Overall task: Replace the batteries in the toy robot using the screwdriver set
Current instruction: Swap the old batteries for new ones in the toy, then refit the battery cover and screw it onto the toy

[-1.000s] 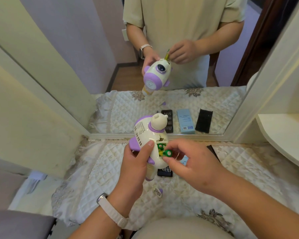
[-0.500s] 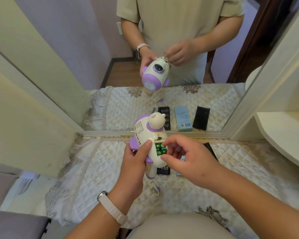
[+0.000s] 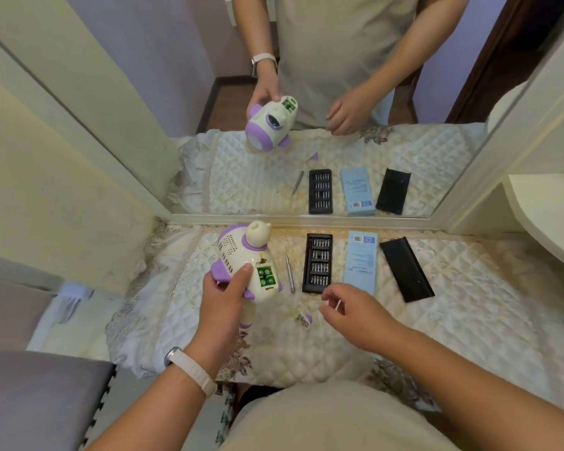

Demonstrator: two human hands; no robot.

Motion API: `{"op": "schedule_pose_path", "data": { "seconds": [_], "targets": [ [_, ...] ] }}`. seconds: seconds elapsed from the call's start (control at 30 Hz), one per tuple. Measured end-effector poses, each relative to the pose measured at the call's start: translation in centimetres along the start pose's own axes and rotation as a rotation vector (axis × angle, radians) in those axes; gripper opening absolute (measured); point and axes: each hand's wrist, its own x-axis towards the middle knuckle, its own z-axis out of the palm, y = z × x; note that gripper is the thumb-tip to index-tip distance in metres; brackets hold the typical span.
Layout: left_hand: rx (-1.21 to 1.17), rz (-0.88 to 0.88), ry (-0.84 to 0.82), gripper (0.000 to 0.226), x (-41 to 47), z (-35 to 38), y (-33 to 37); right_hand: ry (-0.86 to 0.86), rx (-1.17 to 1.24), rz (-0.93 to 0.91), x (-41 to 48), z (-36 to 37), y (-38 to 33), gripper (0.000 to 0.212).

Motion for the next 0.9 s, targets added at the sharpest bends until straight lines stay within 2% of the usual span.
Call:
{"op": "schedule_pose_path", "data": {
  "seconds": [0.13, 0.27, 0.33, 0.4, 0.47, 0.6, 0.67, 0.77, 0.9],
  "targets": [
    [0.092, -0.016, 0.064, 0.071, 0.5, -2.6, -0.6, -0.053, -0.087, 0.088, 1.5, 3.6, 1.3, 0.022],
    [0.145, -0.081, 0.057, 0.053, 2.7, -5.2, -1.3, -0.024, -0.087, 0.197, 3.1, 6.7, 1.2, 0.036],
    [0.179, -0.092, 0.033, 0.067, 3.6, -6.0, -1.6, -0.025, -0.112, 0.226, 3.4, 7.8, 1.1, 0.032],
    [0.195, -0.111, -0.026, 0.078, 5.0, -6.9, -1.6, -0.019, -0.16, 0.227, 4.1, 9.1, 0.9, 0.018],
    [0.198, -0.129, -0.074, 0.078, 6.3, -7.6, -1.4, -0.003, -0.212, 0.255, 4.3, 10.2, 0.6, 0.016],
    [0.182, -0.143, -0.158, 0.065, 8.6, -8.4, -1.4, 0.05, -0.235, 0.324, 4.8, 11.3, -0.1, 0.02],
    [0.168, -0.158, -0.203, 0.073, 9.5, -8.5, -1.1, 0.08, -0.21, 0.354, 4.8, 11.5, -0.8, 0.018],
    [0.164, -0.163, -0.259, 0.07, 10.6, -8.8, -0.4, 0.164, -0.137, 0.42, 4.8, 11.5, -2.8, 0.01],
    [0.174, -0.153, -0.341, 0.077, 12.2, -8.7, 0.2, 0.264, 0.055, 0.482, 4.8, 11.0, -5.7, 0.008]
  ]
}}
